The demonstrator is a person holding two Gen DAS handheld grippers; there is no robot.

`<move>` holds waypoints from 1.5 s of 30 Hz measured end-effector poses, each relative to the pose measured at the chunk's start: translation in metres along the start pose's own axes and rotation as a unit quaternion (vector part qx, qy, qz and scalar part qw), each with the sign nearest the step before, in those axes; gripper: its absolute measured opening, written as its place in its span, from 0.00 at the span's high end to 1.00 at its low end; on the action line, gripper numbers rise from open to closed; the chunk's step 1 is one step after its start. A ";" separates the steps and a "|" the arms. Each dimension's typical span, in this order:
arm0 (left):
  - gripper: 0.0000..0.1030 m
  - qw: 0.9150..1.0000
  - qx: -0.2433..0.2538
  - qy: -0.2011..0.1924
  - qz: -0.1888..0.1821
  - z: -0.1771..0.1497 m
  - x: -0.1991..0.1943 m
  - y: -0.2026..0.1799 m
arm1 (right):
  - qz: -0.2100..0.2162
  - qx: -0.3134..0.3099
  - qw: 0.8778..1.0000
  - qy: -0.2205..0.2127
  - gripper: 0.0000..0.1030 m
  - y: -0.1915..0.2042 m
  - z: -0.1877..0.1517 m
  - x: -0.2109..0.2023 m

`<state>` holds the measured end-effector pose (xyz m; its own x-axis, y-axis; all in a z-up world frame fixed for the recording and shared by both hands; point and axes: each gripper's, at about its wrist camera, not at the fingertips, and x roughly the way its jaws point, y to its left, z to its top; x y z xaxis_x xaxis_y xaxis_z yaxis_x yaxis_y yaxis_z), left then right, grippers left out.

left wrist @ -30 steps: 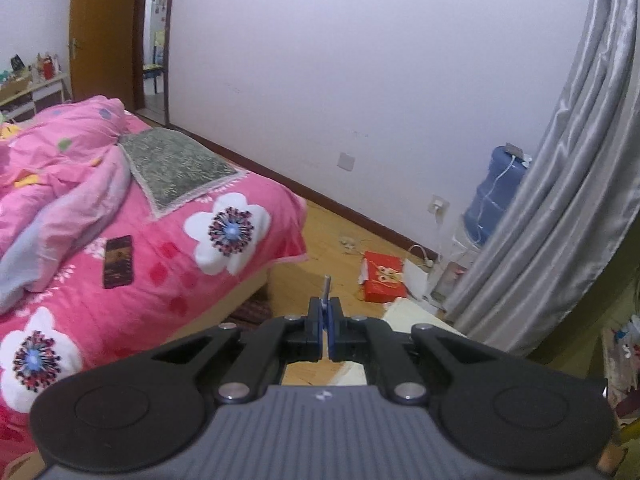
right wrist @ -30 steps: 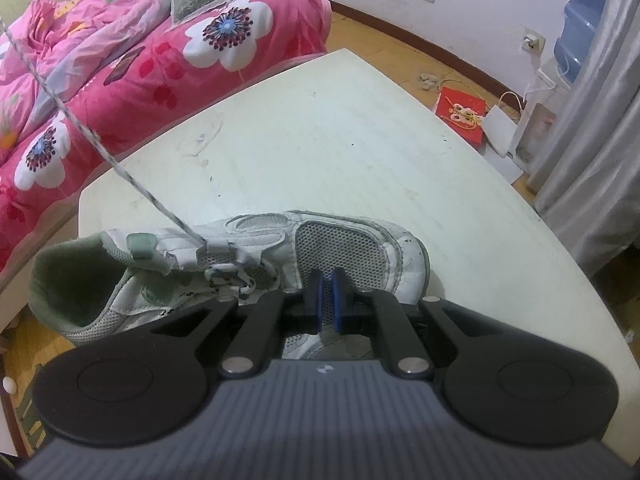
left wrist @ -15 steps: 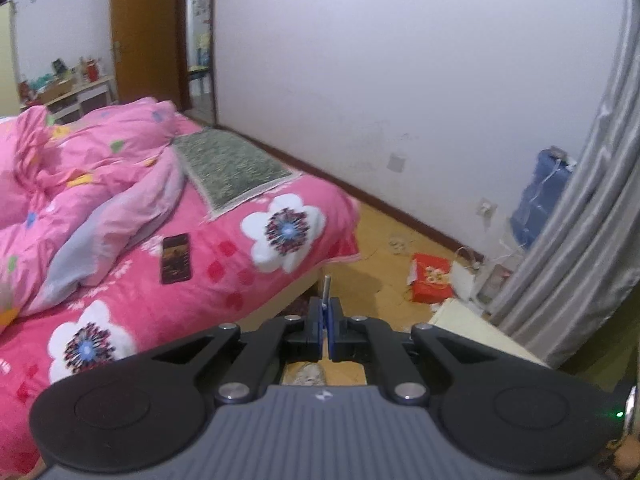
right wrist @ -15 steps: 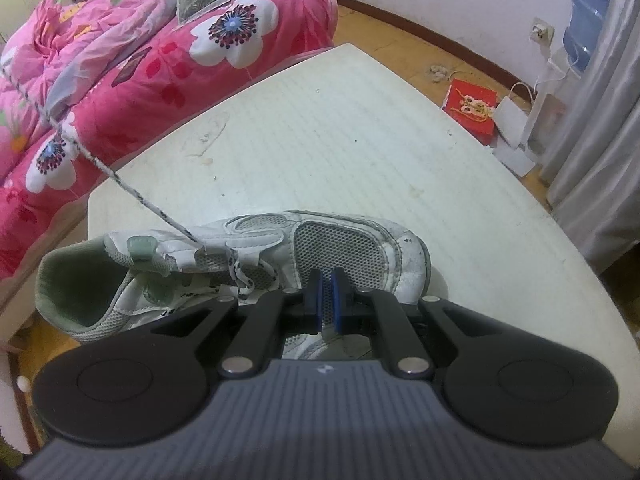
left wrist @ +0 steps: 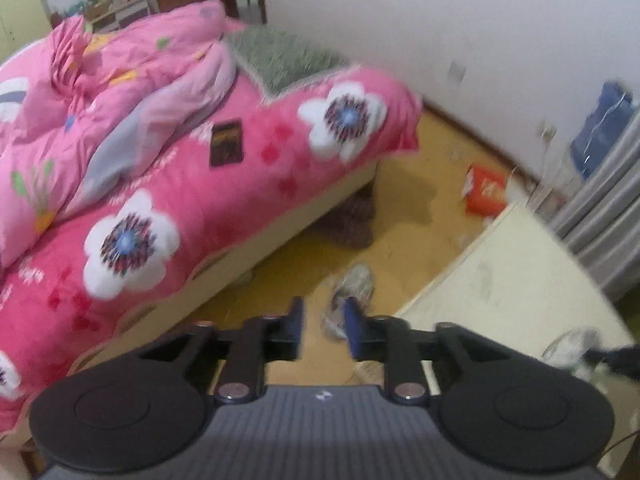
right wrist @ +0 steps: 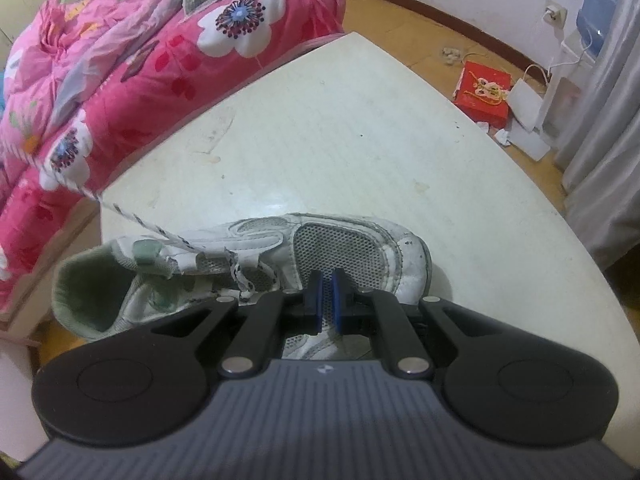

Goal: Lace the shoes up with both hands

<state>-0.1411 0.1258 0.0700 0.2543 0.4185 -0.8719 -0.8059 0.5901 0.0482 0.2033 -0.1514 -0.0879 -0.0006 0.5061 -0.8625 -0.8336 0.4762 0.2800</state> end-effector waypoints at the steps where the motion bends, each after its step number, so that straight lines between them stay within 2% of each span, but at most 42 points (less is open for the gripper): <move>1: 0.66 1.000 0.002 0.001 0.004 -0.005 0.001 -0.001 | 0.008 0.010 1.000 -0.001 0.94 -0.002 0.000 -0.005; 4: 0.50 1.000 -0.009 0.012 0.002 -0.018 -0.001 -0.006 | 0.025 0.033 0.999 -0.024 0.93 -0.008 -0.006 -0.029; 6: 0.48 1.000 -0.014 0.014 0.001 -0.024 -0.001 -0.016 | 0.042 0.054 0.997 -0.039 0.90 -0.011 -0.013 -0.045; 7: 0.46 1.000 -0.017 0.019 -0.011 -0.027 0.001 -0.024 | 0.053 0.068 0.995 -0.045 0.88 -0.012 -0.018 -0.052; 10: 0.45 0.994 -0.013 0.050 -0.093 -0.036 0.017 -0.061 | 0.083 0.100 0.990 -0.051 0.81 -0.005 -0.031 -0.060; 12: 0.45 0.984 -0.014 0.084 -0.157 -0.043 0.032 -0.091 | 0.095 0.117 0.987 -0.052 0.75 0.003 -0.038 -0.059; 16: 0.45 0.954 -0.048 0.140 -0.262 -0.061 0.068 -0.137 | 0.118 0.152 0.980 -0.054 0.75 0.018 -0.050 -0.057; 17: 0.45 0.948 -0.052 0.153 -0.276 -0.065 0.077 -0.146 | 0.121 0.166 0.977 -0.055 0.75 0.020 -0.052 -0.056; 22: 0.44 0.933 -0.050 0.172 -0.312 -0.070 0.107 -0.160 | 0.114 0.181 0.975 -0.064 0.75 0.036 -0.054 -0.059; 26: 0.44 0.921 -0.047 0.185 -0.341 -0.071 0.127 -0.159 | 0.079 0.163 0.981 -0.063 0.75 0.060 -0.051 -0.045; 28: 0.43 0.912 -0.045 0.183 -0.364 -0.067 0.134 -0.163 | 0.048 0.146 0.986 -0.063 0.73 0.077 -0.047 -0.037; 29: 0.37 0.906 -0.041 0.186 -0.377 -0.065 0.139 -0.166 | 0.027 0.142 0.988 -0.061 0.72 0.084 -0.047 -0.033; 32: 0.37 0.886 -0.030 0.209 -0.413 -0.065 0.153 -0.177 | -0.031 0.143 0.988 -0.056 0.66 0.102 -0.043 -0.022; 34: 0.39 0.884 -0.022 0.210 -0.418 -0.069 0.156 -0.179 | -0.065 0.147 0.986 -0.052 0.62 0.110 -0.041 -0.015; 36: 0.39 0.880 -0.022 0.209 -0.425 -0.069 0.160 -0.179 | -0.088 0.155 0.982 -0.053 0.62 0.115 -0.041 -0.013; 39: 0.43 0.874 -0.031 0.215 -0.435 -0.067 0.168 -0.176 | -0.100 0.201 0.972 -0.065 0.66 0.115 -0.047 -0.013; 43: 0.57 0.868 -0.044 0.230 -0.438 -0.064 0.182 -0.173 | -0.112 0.262 0.955 -0.086 0.76 0.116 -0.060 -0.021; 45: 0.60 0.864 -0.051 0.238 -0.440 -0.063 0.188 -0.172 | -0.124 0.283 0.946 -0.095 0.78 0.119 -0.067 -0.024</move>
